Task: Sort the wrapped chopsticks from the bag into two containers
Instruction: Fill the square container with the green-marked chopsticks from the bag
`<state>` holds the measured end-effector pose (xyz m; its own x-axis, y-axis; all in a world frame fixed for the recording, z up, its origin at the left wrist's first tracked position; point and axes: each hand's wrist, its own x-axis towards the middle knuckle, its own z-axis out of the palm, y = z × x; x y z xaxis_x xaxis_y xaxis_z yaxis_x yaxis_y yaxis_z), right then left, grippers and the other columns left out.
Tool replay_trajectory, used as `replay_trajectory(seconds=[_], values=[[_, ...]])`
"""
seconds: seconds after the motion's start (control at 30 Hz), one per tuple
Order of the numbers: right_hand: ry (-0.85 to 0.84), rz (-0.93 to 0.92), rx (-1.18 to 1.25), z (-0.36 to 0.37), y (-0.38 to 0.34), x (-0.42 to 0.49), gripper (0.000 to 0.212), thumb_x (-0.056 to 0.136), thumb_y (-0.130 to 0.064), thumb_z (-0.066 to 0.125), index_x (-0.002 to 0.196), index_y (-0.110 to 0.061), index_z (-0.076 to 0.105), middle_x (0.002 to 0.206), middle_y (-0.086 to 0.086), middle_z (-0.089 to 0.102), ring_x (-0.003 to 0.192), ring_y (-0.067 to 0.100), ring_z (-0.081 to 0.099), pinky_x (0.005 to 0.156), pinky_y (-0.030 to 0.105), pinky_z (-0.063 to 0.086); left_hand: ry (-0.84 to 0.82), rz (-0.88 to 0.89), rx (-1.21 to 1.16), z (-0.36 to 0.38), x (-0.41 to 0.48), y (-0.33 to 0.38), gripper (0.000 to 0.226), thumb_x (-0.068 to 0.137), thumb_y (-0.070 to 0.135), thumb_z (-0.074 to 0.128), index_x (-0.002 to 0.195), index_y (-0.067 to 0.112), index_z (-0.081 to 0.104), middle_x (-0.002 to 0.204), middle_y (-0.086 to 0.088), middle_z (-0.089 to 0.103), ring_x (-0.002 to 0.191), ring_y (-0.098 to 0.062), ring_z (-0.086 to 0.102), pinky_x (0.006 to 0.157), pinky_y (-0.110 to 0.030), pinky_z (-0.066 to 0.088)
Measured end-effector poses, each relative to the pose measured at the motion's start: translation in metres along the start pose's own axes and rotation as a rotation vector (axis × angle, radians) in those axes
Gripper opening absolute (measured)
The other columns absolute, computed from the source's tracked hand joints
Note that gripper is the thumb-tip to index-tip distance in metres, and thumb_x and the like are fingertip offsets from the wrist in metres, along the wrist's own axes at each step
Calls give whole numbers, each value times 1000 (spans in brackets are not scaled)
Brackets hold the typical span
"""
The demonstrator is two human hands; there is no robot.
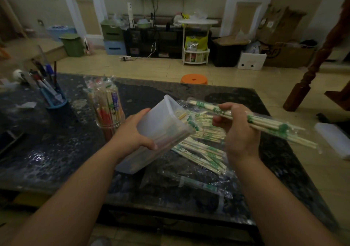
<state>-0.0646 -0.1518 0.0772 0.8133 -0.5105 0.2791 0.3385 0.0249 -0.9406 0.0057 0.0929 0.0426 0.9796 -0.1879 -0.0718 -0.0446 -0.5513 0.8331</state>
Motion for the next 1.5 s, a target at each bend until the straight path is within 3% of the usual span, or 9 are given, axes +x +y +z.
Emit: replay_trajectory(seconds=[0.17, 0.37, 0.5, 0.67, 0.8, 0.9, 1.1, 1.27, 1.5], values=[[45, 209, 152, 4, -4, -2, 27, 95, -12, 50, 77, -13, 70, 69, 8, 67, 60, 15, 63, 56, 29, 52, -9, 14, 32, 0, 1, 0, 125, 37, 37, 84, 150, 43, 33, 142, 8, 39, 128, -21, 42, 105, -52, 42], [-125, 287, 5, 7, 4, -1, 18, 92, -2, 54, 82, -17, 52, 71, 4, 52, 51, 8, 45, 42, 19, 36, -34, 48, 59, 1, -1, 1, 119, 43, 31, 84, 148, 47, 32, 142, 11, 39, 128, -18, 40, 104, -47, 41], [-171, 381, 97, 11, 7, -2, 21, 82, 3, 70, 93, -11, 58, 82, 4, 65, 55, 5, 60, 46, 17, 44, -55, 54, 76, 2, 0, 1, 119, 46, 27, 86, 149, 46, 30, 146, 10, 36, 131, -18, 38, 107, -48, 39], [-8, 351, 297, 8, 9, 4, 11, 93, -16, 60, 102, -9, 57, 79, 3, 57, 58, 9, 52, 50, 22, 44, -50, 52, 65, 2, 1, 0, 115, 56, 16, 90, 149, 46, 31, 145, 11, 35, 131, -18, 36, 106, -46, 38], [-71, 348, -13, 12, 11, 1, 8, 90, -5, 65, 98, -5, 63, 76, 5, 62, 60, 9, 54, 53, 22, 49, -52, 56, 65, 2, 1, 0, 117, 53, 18, 90, 149, 46, 31, 146, 11, 36, 131, -18, 37, 105, -46, 39], [-111, 348, 0, 11, 11, -3, 26, 85, -9, 72, 108, -13, 60, 86, 6, 66, 64, 11, 57, 57, 25, 50, -53, 69, 81, 3, 1, 1, 115, 57, 12, 90, 150, 44, 31, 144, 10, 35, 130, -17, 36, 102, -42, 38], [196, 182, 136, 6, 6, 5, 9, 100, -30, 50, 105, -22, 49, 87, 5, 56, 53, 9, 50, 45, 23, 41, -65, 59, 74, 1, 0, 1, 116, 54, 18, 90, 151, 43, 30, 143, 9, 35, 129, -18, 36, 101, -42, 38], [142, 68, -163, 7, 17, 3, 7, 90, -23, 66, 88, -28, 62, 88, -2, 63, 81, 18, 59, 75, 46, 55, -60, 69, 70, 2, -1, 4, 116, 54, 19, 90, 150, 44, 31, 141, 11, 37, 128, -16, 37, 100, -41, 38], [-64, 124, -221, 18, 18, -6, 20, 101, -27, 42, 108, -32, 61, 105, -12, 61, 96, 6, 57, 78, 28, 49, -64, 44, 40, 2, -2, 5, 116, 54, 16, 90, 150, 45, 31, 141, 11, 36, 129, -18, 37, 107, -48, 39]])
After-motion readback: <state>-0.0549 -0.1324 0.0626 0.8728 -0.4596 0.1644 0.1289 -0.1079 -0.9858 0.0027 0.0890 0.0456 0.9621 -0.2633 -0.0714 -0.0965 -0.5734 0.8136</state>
